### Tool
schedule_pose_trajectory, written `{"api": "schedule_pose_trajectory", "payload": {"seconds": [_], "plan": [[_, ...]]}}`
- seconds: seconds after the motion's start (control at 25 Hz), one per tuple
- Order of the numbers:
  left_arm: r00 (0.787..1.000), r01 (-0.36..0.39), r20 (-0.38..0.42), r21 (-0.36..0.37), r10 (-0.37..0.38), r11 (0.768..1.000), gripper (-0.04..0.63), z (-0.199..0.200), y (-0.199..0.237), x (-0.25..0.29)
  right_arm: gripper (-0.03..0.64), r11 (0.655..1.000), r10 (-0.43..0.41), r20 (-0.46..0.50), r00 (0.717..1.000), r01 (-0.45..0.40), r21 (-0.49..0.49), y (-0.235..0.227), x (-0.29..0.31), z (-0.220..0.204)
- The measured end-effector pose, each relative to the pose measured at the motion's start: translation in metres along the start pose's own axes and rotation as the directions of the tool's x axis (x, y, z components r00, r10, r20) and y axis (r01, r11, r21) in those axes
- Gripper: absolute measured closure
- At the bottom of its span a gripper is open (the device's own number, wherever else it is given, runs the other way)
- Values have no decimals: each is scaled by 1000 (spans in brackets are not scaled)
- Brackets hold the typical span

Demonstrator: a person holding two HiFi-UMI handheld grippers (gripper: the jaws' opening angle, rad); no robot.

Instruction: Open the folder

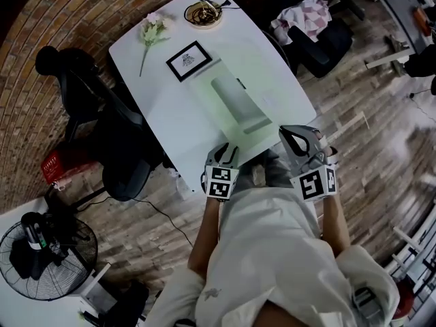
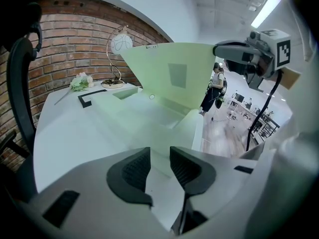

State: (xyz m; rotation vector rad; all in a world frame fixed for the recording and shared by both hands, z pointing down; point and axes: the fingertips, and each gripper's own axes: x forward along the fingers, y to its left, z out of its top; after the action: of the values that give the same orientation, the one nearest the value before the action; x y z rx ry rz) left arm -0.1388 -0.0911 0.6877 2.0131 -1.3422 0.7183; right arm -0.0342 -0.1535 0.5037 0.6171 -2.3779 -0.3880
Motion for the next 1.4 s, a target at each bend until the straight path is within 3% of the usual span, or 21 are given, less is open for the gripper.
{"api": "schedule_pose_trajectory", "payload": {"seconds": [1.12,1.4], "plan": [[1000,-10,-6,7,10,1000,472,0,0,1,607,985,-174,-65,983,174,-15,-72,-28,-26],[1000,-10,-9,9,10,1000,472,1,0,0,607,964,-236,-70,969,242,106,-81,-33,-43]]}}
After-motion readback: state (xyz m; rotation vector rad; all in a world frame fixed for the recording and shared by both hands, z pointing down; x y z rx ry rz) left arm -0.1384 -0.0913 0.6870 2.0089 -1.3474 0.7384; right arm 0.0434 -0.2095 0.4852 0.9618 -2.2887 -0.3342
